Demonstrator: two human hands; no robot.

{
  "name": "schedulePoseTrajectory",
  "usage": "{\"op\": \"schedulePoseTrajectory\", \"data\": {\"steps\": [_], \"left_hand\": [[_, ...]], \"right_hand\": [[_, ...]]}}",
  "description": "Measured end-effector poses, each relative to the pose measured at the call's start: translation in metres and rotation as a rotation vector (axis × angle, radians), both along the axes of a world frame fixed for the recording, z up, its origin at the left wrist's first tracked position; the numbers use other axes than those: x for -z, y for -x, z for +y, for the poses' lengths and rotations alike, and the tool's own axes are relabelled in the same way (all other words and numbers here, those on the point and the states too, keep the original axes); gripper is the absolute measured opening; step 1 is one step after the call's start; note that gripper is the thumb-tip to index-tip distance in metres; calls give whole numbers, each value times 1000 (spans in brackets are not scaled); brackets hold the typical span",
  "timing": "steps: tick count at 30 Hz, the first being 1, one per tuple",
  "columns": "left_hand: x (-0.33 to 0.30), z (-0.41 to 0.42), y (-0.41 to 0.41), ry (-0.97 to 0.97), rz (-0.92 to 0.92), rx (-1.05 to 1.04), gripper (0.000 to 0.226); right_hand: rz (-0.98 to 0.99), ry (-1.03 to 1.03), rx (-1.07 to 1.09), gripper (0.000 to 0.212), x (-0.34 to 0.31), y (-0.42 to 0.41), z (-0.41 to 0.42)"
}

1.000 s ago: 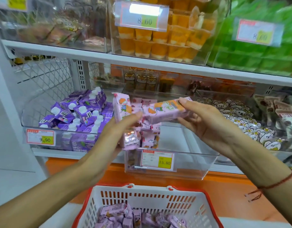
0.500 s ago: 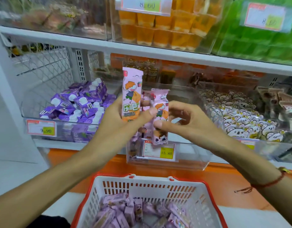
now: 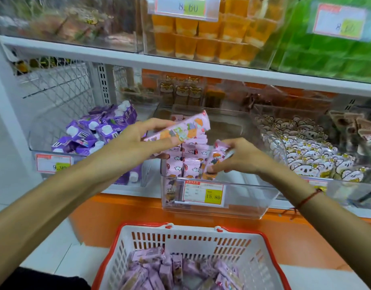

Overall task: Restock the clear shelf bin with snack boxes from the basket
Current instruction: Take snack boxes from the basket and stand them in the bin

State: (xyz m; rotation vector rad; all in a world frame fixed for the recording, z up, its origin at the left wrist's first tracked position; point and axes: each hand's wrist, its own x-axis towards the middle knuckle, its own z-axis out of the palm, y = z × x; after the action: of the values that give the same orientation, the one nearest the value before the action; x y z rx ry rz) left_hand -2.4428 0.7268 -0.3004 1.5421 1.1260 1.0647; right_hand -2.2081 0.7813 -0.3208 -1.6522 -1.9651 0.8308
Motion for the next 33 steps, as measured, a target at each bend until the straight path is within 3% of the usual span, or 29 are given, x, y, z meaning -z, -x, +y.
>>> {"op": "schedulePoseTrajectory", "data": {"steps": [3,5,12,18,22,26,30,33], "left_hand": [[0,-2,-2,-70,59,14,38],[0,1,-3,-145,133,-43,48],[-15,19,-10,-358,299,40,51],[-31,29,-42,-468,439,196,53],[-17,35,-56,-430,474,184,54],[-15,36,-57,-452,479,123,46],[-12,38,-66,-459,454,124,42],[1,40,-66,-485,681,114,40]], "right_hand": [[-109,-26,25,37,8,14,4],[-53,19,10,44,14,19,6],[328,279,21,20,12,2,11],[245,332,-27,30,10,-1,15],[288,403,-87,11,12,-1,12],[377,533,-129,36,10,-12,13],[318,583,-240,42,2,-21,10],[282,584,-272,47,-2,-23,8]]}}
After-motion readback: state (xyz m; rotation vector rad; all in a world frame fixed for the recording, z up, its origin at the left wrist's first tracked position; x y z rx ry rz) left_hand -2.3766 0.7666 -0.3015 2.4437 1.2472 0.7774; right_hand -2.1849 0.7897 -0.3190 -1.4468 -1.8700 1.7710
